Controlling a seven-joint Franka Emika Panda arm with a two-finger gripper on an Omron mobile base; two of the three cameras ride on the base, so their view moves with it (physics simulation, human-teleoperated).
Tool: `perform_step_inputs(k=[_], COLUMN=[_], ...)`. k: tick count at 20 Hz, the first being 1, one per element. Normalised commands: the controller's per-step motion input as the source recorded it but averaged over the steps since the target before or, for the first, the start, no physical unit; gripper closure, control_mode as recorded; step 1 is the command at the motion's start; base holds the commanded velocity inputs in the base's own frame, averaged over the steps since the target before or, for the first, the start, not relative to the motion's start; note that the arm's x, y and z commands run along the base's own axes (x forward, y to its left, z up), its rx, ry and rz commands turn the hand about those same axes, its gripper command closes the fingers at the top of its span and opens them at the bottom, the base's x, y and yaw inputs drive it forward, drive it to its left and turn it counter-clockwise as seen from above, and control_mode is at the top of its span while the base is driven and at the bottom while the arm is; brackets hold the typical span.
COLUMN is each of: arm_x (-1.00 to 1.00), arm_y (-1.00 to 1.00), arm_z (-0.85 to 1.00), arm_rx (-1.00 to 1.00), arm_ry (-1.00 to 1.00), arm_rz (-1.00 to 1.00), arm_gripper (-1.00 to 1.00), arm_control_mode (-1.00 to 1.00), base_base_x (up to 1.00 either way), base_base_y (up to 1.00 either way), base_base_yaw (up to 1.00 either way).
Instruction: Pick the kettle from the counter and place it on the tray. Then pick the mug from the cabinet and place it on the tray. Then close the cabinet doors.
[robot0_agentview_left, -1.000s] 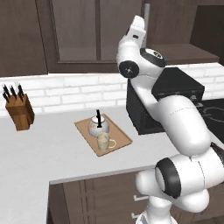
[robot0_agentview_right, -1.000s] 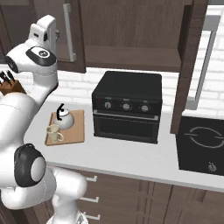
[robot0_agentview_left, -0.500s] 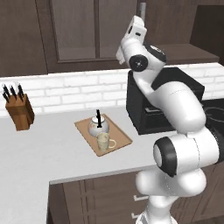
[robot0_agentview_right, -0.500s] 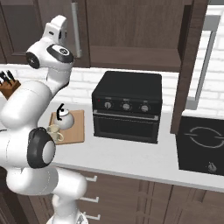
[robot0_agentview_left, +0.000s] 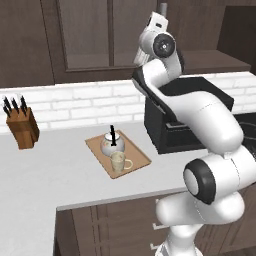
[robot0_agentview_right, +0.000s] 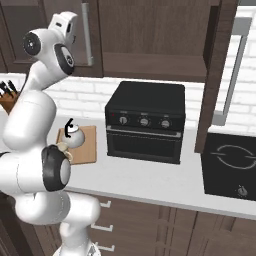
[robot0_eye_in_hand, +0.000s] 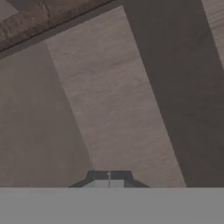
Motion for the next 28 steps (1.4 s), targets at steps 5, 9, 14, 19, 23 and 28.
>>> perform_step_inputs(k=[5,9,14,19,23,28], arm_x=[-0.12,-0.70,-0.96,-0.98,-0.74,-0.22], arm_y=[0.04,0.08,0.01,-0.04,-0.22,-0.28], arm_z=[-0.14,-0.03,0.02,0.20,0.08,-0.13], arm_rx=[0.00,0.00,0.00,0.01,-0.02,-0.04], arm_ry=[-0.03,-0.36,-0.24,0.20,0.46,0.03], arm_rz=[0.03,0.03,0.00,0.00,0.02,0.04], arm_gripper=[1.00,1.00,1.00,1.00,1.00,1.00], arm_control_mode=[-1.00,-1.00,-1.00,-1.00,-1.00,-1.00], base_base_x=[0.00,0.00,0.00,0.00,0.00,0.00], base_base_y=[0.00,0.00,0.00,0.00,0.00,0.00], base_base_yaw=[0.00,0.00,0.00,0.00,0.00,0.00])
